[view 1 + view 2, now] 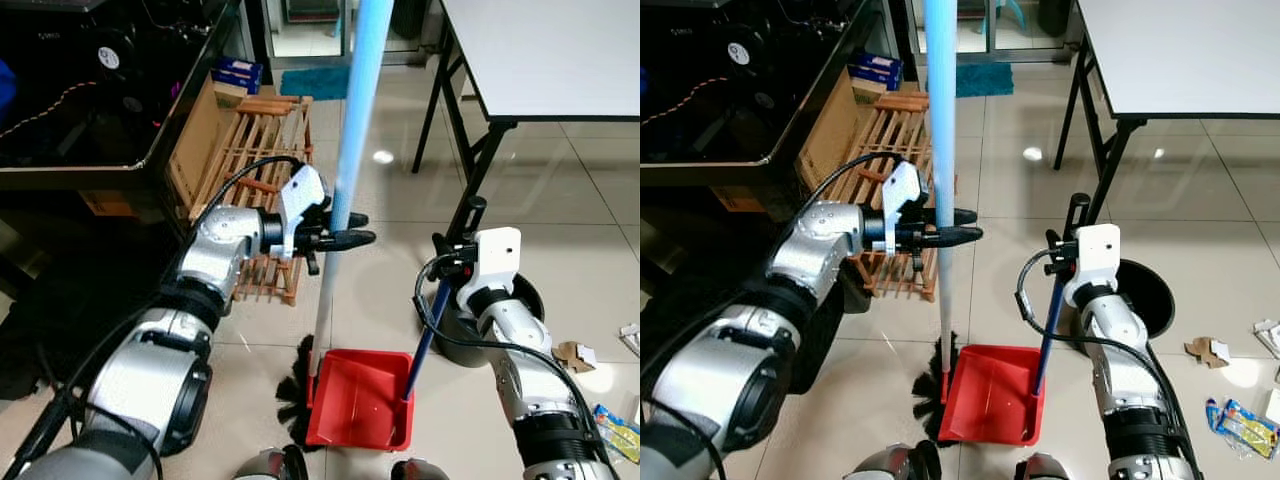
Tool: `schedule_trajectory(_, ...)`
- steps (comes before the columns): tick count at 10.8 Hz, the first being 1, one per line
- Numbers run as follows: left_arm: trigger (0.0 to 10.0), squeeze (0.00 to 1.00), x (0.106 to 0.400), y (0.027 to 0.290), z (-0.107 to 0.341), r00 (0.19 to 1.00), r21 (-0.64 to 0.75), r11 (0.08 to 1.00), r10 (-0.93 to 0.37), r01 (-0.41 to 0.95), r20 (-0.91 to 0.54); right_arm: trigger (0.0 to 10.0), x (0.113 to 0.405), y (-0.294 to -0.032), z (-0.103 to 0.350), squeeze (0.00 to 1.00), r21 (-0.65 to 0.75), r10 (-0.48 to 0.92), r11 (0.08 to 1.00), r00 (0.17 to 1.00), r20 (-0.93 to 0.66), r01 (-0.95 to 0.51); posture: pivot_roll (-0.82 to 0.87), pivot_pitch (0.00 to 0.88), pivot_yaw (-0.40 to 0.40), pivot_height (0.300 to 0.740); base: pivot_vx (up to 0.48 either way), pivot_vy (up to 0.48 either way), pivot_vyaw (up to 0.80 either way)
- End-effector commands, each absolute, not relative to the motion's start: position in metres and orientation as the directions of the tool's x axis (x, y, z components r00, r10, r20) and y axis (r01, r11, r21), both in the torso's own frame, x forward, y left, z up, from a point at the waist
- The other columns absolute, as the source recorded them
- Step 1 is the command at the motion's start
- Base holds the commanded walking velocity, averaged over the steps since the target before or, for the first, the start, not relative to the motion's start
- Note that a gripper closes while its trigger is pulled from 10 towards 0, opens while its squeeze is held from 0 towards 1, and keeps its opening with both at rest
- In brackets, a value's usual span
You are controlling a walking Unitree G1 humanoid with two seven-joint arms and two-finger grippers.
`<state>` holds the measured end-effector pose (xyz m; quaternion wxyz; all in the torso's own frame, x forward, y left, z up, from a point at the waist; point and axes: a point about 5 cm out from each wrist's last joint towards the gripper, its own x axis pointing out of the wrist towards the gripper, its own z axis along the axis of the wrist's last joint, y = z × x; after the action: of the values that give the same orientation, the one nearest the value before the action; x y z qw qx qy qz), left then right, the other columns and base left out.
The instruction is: Sweep floor
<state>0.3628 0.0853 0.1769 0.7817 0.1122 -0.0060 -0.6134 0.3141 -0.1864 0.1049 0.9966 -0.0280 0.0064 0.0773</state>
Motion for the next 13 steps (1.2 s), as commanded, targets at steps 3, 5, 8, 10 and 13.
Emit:
schedule_trajectory(3,10.0,0.0,0.358,0.083,0.175,0.256,0.184,0.239,-0.963,0.954,-0.078,10.0,0.315,-0.183,0.112,0.0,-0.045,0.175,0.984,0.985,0.012,-0.174,-0.23,0.115,0.098,0.74,0.0,0.0,0.0)
schedule_trajectory(5,10.0,0.0,0.356,0.082,0.174,0.299,0.172,0.288,-0.953,0.942,-0.041,10.0,0.314,-0.183,0.111,0.0,-0.044,0.174,0.984,0.985,0.009,-0.174,-0.23,0.117,0.097,0.74,0.0,0.0,0.0)
schedule_trajectory(8,10.0,0.0,0.344,0.077,0.16,0.349,0.095,0.35,-0.937,0.932,0.028,10.0,0.315,-0.182,0.111,0.0,-0.042,0.181,0.983,0.983,0.005,-0.18,-0.22,0.119,0.087,0.74,0.0,0.0,0.0)
schedule_trajectory(10,10.0,0.0,0.338,0.075,0.154,0.345,0.089,0.346,-0.938,0.934,0.022,10.0,0.316,-0.182,0.111,0.0,-0.043,0.187,0.982,0.982,0.005,-0.186,-0.22,0.117,0.085,0.74,0.0,0.0,0.0)
schedule_trajectory(13,10.0,0.0,0.333,0.067,0.156,0.337,0.082,0.338,-0.941,0.938,0.021,10.0,0.316,-0.181,0.112,0.0,-0.038,0.197,0.98,0.98,0.007,-0.197,-0.22,0.118,0.087,0.74,0.0,0.0,0.0)
